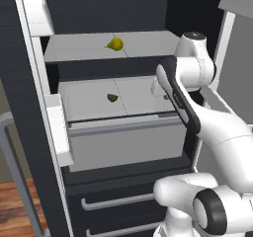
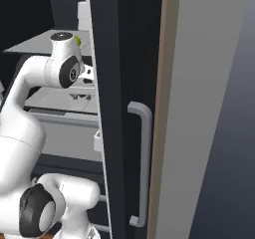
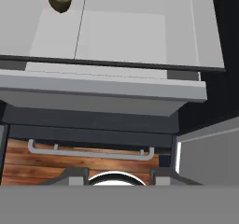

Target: Pick the pear and kiwi from the fridge and place them inside the tupperware on the counter.

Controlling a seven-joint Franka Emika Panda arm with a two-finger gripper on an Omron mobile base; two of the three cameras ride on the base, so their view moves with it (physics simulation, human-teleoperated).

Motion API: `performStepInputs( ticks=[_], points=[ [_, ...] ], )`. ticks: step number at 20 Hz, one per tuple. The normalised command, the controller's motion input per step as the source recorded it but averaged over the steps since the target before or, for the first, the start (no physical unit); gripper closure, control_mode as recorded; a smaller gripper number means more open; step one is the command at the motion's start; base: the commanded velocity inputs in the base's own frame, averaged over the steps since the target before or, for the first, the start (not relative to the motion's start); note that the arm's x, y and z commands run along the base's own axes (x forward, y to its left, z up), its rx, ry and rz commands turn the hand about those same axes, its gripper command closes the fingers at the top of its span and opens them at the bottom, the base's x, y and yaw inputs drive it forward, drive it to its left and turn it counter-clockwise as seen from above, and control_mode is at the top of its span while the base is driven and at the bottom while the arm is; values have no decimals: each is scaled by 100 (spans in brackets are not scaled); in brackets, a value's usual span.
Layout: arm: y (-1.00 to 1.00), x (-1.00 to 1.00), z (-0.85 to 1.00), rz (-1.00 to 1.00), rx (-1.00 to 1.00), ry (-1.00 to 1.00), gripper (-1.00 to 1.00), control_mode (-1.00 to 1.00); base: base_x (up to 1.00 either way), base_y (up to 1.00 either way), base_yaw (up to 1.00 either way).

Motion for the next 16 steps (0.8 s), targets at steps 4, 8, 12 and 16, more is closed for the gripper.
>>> performStepInputs(
  ticks=[4, 8, 12, 16],
  points=[
    [7, -12, 0, 4, -3, -5, -100, -100, 0, 0, 0],
    [50, -39, -23, 36, -9, 0, -100, -100, 0, 0, 0],
    [74, 8, -26, 2, 0, -4, -100, -100, 0, 0, 0],
    [82, 54, -4, -9, 2, 0, -100, -100, 0, 0, 0]
  ],
)
